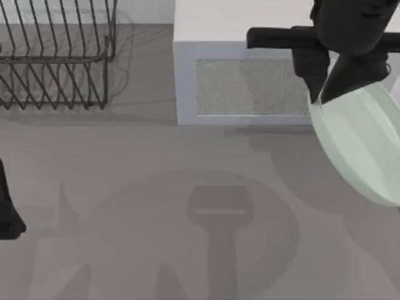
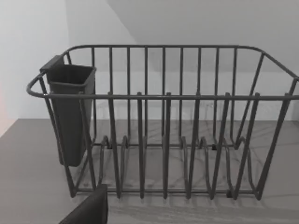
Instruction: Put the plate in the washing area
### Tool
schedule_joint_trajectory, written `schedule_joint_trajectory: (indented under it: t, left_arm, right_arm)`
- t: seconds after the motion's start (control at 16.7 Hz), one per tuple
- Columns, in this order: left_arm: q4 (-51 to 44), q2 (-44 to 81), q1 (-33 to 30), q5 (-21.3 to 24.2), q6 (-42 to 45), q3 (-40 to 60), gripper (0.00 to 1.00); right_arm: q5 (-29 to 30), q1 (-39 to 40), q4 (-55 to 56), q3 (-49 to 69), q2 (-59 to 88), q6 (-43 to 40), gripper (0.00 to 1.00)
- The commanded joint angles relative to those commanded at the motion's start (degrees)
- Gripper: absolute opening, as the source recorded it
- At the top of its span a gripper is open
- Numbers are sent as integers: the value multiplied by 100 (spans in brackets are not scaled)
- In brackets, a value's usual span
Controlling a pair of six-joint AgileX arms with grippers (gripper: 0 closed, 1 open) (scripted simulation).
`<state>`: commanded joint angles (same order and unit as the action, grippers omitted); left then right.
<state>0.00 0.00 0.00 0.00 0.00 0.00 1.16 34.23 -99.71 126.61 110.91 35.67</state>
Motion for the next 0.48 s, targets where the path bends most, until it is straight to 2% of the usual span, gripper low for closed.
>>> schedule_joint_trajectory:
  t: [0.3, 0.48]
  left_arm:
    - [0, 0, 0, 0, 0, 0, 100]
    - [0, 0, 0, 0, 0, 0, 100]
  right_arm:
    - [-3, 19, 8, 3, 6, 6, 0]
    - [-70, -345, 31, 372, -40, 25, 0]
